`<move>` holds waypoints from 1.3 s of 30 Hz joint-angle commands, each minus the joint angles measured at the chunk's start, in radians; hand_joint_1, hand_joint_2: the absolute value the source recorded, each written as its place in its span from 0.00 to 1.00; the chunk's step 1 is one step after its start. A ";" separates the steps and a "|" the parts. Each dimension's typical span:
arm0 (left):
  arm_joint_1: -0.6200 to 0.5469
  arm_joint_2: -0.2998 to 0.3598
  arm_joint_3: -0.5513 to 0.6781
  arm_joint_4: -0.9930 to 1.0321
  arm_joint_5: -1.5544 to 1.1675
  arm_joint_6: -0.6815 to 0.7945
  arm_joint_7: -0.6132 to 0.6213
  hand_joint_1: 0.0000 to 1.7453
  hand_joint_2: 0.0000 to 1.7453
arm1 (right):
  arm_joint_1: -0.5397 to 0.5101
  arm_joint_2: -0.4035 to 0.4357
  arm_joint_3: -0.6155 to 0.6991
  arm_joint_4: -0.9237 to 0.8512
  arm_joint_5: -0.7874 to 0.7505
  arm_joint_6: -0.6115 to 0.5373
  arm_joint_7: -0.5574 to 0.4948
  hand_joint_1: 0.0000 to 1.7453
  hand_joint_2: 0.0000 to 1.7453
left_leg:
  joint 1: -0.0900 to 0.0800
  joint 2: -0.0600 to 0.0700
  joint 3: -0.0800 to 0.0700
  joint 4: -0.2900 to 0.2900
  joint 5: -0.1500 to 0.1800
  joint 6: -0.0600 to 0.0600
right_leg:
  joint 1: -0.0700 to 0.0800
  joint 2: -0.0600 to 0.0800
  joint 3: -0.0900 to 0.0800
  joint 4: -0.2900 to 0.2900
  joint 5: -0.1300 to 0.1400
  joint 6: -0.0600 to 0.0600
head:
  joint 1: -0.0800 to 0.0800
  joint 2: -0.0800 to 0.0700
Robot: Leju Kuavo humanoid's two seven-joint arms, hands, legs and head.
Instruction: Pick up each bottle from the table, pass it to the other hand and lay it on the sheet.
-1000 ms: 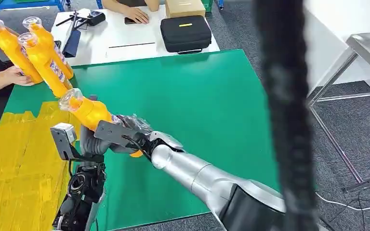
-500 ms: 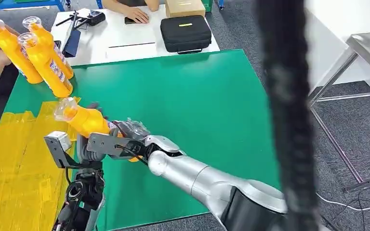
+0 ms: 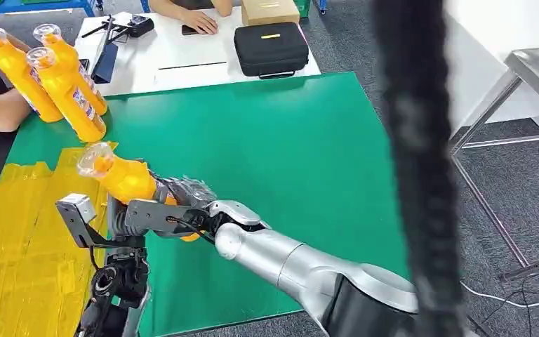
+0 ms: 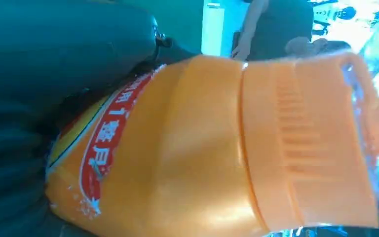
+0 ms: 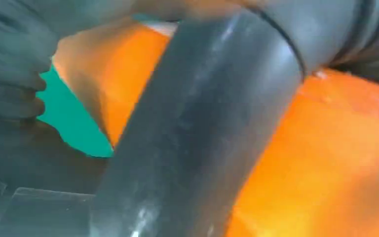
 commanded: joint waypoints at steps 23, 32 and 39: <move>-0.090 -0.064 0.477 -0.016 -1.550 0.639 -0.056 1.00 1.00 | 0.274 -0.273 -0.892 -0.524 0.170 0.122 -0.400 0.00 0.00 | 0.000 -0.010 0.003 0.001 -0.001 -0.003 | 0.000 -0.010 0.006 0.000 -0.003 0.001 | 0.003 0.000; -0.392 0.248 -0.357 0.873 -1.675 0.639 0.818 1.00 1.00 | 0.201 -0.228 -0.852 -0.380 0.181 0.169 -0.419 0.00 0.00 | -0.003 -0.010 0.004 -0.002 0.004 -0.003 | -0.002 -0.011 0.003 -0.001 0.001 -0.002 | 0.003 0.000; -0.423 0.221 -0.343 1.031 -1.666 0.582 0.784 1.00 1.00 | 0.191 -0.224 -0.835 -0.365 0.184 0.178 -0.420 0.00 0.00 | -0.001 0.001 0.002 0.001 0.003 -0.004 | 0.000 -0.001 0.002 0.001 0.003 -0.002 | 0.003 0.000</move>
